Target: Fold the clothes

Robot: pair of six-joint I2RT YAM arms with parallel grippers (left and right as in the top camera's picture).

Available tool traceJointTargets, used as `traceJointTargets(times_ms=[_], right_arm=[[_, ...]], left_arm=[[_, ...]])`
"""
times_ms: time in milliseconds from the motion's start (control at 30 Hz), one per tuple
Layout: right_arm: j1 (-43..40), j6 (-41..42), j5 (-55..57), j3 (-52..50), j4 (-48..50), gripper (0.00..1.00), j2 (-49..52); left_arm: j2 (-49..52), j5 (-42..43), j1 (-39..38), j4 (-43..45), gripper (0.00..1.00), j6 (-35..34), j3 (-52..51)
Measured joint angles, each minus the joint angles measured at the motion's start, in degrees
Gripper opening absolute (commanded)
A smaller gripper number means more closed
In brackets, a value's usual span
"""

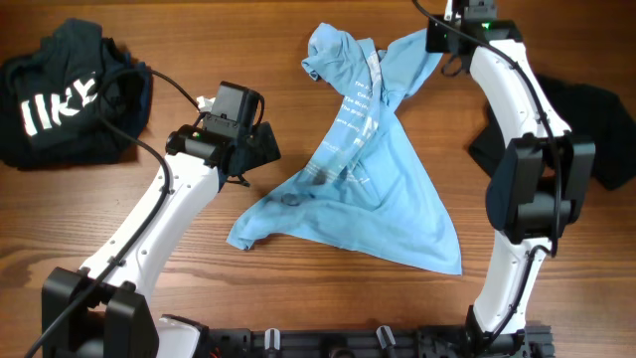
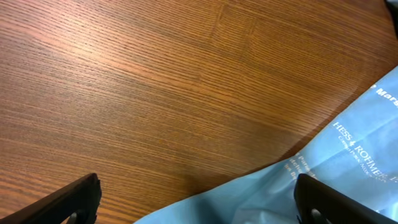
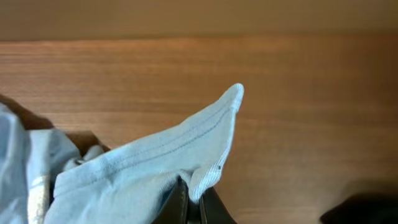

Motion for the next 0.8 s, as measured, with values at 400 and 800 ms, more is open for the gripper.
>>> traceJointTargets(times_ms=[400,800], right_arm=[[4.55,-8.81,8.63,9.66,-2.16,0.04,0.0],[5.7,-10.67,14.36,14.71,-3.34,0.04,-0.22]], left_arm=[[0.0,-0.02,0.0,0.0,1.0,0.0,0.0],[0.94,0.0,0.0,0.0,0.99,0.0,0.0]])
